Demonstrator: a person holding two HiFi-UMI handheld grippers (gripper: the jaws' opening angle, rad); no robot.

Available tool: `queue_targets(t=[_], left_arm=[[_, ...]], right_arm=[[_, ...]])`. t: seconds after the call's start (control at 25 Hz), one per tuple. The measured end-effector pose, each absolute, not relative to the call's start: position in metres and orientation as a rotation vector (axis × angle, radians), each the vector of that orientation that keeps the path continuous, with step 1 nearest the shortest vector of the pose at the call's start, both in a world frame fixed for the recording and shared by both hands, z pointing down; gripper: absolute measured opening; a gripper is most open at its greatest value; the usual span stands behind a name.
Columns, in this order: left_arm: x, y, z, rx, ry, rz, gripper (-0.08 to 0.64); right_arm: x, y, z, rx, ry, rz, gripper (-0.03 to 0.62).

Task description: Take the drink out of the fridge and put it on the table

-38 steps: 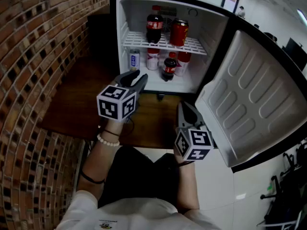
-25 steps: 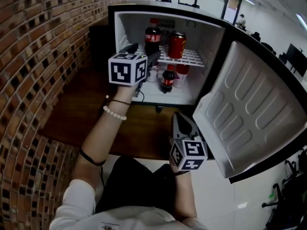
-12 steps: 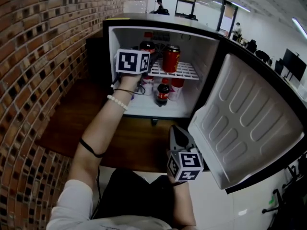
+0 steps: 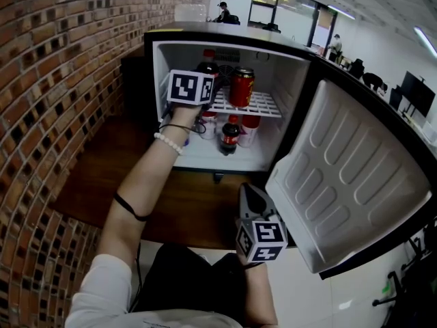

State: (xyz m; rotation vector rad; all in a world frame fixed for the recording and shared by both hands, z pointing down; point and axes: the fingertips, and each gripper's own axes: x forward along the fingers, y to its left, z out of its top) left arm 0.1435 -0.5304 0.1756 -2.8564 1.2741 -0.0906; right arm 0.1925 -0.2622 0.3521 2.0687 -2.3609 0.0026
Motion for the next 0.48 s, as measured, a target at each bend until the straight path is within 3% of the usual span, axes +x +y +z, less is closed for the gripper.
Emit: queue_targets(t=[0.48], left_arm=[[0.1409,-0.5239,0.1718,-2.865,1.262,-0.050,0.308]], right_arm=[[0.1930,-0.2568,0.3490,2.076,-2.361,-0.014,0.011]])
